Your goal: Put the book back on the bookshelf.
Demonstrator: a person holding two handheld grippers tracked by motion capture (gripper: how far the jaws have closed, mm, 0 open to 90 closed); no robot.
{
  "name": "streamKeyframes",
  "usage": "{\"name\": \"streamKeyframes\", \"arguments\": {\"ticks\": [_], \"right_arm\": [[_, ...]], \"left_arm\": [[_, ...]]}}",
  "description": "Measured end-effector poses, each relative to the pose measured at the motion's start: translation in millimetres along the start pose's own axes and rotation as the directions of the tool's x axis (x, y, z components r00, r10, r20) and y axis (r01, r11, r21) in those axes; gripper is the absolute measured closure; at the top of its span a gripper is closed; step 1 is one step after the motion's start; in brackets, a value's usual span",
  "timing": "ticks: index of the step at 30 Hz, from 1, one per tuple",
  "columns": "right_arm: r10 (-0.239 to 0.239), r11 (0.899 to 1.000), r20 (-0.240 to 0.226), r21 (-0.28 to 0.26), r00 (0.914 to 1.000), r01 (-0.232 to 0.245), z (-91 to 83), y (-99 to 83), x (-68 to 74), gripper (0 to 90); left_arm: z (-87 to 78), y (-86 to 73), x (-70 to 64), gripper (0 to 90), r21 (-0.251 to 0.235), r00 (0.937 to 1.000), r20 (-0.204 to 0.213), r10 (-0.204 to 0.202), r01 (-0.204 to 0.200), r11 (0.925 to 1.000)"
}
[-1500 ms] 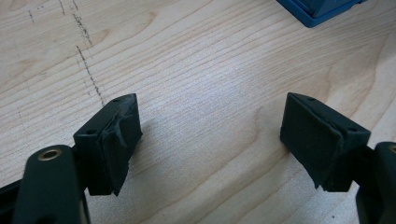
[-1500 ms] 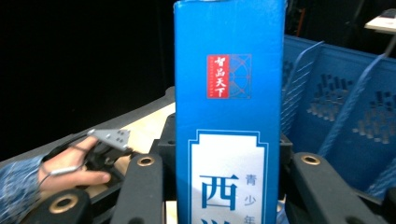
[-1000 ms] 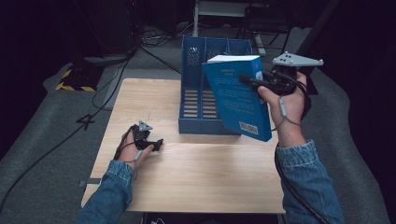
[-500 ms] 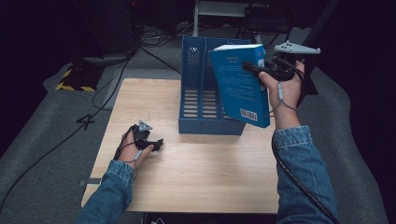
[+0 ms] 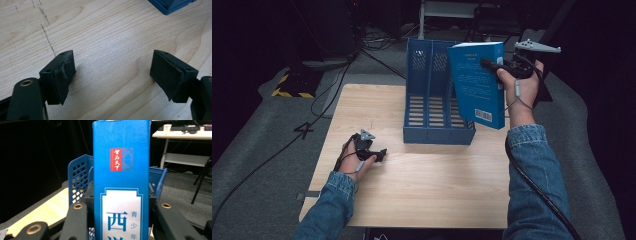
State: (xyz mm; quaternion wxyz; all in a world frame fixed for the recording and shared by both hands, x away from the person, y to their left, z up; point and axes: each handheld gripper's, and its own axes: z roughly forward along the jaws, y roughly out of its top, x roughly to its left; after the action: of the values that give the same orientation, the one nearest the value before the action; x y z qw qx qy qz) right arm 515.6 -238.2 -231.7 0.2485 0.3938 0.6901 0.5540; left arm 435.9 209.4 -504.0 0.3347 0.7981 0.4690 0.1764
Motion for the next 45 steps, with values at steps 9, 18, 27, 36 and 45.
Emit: {"name": "streamKeyframes", "arguments": {"ticks": [9, 18, 27, 36, 45], "right_arm": [[0.038, 0.999, 0.035, -0.021, 0.9986, -0.037, 0.1, -2.5, -22.0, 61.6], [0.079, 0.997, 0.106, -0.001, 0.9913, -0.079, 10.8, -4.6, -27.5, 61.5], [0.091, 0.995, 0.128, 0.015, 0.9876, -0.094, 29.5, 3.6, -13.1, 61.5], [0.132, 0.991, 0.088, -0.018, 0.9873, -0.131, 45.6, 6.3, -6.5, 61.5], [0.146, 0.989, 0.083, -0.026, 0.9857, -0.144, 70.4, -2.4, -0.7, 61.4]], "left_arm": [[0.0, 0.0, -0.1, 20.7, 0.000, 1.0000, 0.000, 0.000, 0.000, 1.0000], [-0.1, 0.1, 0.2, 20.7, 0.001, 1.0000, -0.003, 0.005, -0.005, 1.0000], [-0.1, 0.1, 0.2, 20.7, 0.001, 1.0000, -0.001, 0.004, -0.004, 1.0000], [-0.1, 0.1, 0.2, 20.7, 0.001, 1.0000, -0.002, 0.004, -0.004, 1.0000], [0.0, 0.1, 0.1, 20.7, 0.000, 1.0000, -0.002, 0.004, -0.004, 1.0000]]}}
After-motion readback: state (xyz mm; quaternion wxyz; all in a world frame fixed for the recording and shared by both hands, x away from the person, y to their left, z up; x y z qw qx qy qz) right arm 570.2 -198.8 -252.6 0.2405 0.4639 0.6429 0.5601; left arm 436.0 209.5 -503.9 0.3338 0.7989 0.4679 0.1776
